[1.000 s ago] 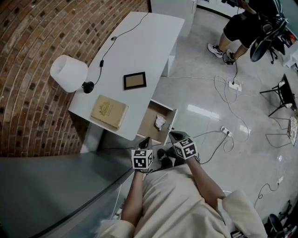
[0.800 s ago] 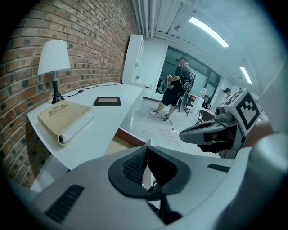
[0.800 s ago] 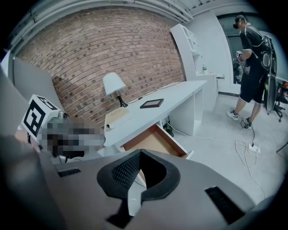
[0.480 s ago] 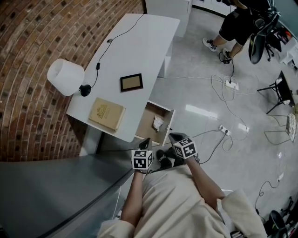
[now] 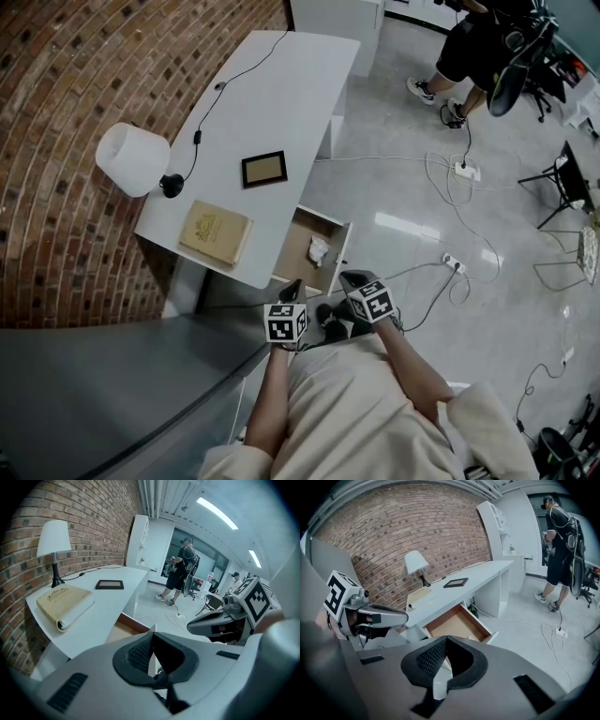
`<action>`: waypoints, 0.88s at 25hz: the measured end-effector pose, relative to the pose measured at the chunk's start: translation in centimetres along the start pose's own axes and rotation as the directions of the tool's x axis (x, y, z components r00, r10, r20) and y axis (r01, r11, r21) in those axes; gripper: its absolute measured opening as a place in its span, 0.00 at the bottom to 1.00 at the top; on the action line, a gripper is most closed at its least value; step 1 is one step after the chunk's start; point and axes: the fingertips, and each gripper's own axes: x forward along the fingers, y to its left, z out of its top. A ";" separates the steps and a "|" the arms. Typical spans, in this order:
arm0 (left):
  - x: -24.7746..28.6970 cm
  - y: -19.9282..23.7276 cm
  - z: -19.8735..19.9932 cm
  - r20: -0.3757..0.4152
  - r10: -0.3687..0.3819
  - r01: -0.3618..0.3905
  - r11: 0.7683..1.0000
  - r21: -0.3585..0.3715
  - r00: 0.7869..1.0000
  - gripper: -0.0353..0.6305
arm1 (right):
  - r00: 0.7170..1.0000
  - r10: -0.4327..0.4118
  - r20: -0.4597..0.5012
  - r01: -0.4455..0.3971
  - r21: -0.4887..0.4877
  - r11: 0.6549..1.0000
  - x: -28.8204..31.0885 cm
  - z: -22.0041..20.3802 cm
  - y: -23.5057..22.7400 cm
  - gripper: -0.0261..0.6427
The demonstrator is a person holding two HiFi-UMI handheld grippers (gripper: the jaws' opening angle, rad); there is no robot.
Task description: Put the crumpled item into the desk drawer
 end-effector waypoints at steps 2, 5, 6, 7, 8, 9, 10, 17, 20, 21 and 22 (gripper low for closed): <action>0.0 -0.2 0.1 0.001 -0.002 0.002 1.000 -0.001 1.000 0.08 | 1.000 0.002 0.000 -0.002 0.001 1.000 -0.1 -0.1 0.0 0.08; 0.3 -0.8 0.0 -0.006 -0.014 0.014 1.000 0.014 1.000 0.08 | 1.000 -0.002 -0.004 0.002 -0.008 1.000 -0.4 -0.3 -0.2 0.08; 0.4 -0.9 -0.1 -0.010 -0.017 0.017 1.000 0.021 1.000 0.08 | 1.000 -0.005 -0.009 0.005 -0.022 1.000 -0.4 -0.4 -0.3 0.08; 0.5 -1.0 -0.1 -0.011 -0.018 0.018 0.999 0.028 1.000 0.08 | 1.000 -0.007 -0.014 0.007 -0.038 0.999 -0.4 -0.5 -0.2 0.08; 0.5 -1.1 -0.1 -0.012 -0.018 0.018 0.999 0.032 1.000 0.08 | 1.000 -0.008 -0.017 0.007 -0.050 0.999 -0.4 -0.6 -0.2 0.08; 0.5 -1.1 -0.1 -0.012 -0.017 0.017 0.999 0.032 1.000 0.08 | 1.000 -0.006 -0.017 0.005 -0.056 0.998 -0.5 -0.5 -0.1 0.08; 0.5 -1.1 -0.1 -0.011 -0.015 0.016 0.999 0.030 1.000 0.08 | 1.000 -0.003 -0.015 0.002 -0.057 0.998 -0.5 -0.5 0.0 0.08; 0.3 -1.0 -0.3 -0.014 -0.007 0.008 1.000 0.027 1.000 0.08 | 1.000 0.007 0.003 -0.007 -0.038 0.999 -0.7 -0.4 0.0 0.08; 0.3 -1.0 -0.5 -0.013 -0.006 0.006 1.000 0.027 1.000 0.08 | 1.000 0.013 0.012 -0.013 -0.028 1.000 -0.7 -0.4 0.0 0.08; 0.3 -1.0 -0.5 -0.012 -0.005 0.005 1.000 0.027 1.000 0.08 | 1.000 0.012 0.013 -0.012 -0.027 1.000 -0.7 -0.4 0.0 0.08; 0.3 -1.0 -0.6 -0.012 -0.003 0.003 1.000 0.026 1.000 0.08 | 1.000 0.010 0.013 -0.010 -0.028 1.000 -0.8 -0.5 -0.1 0.08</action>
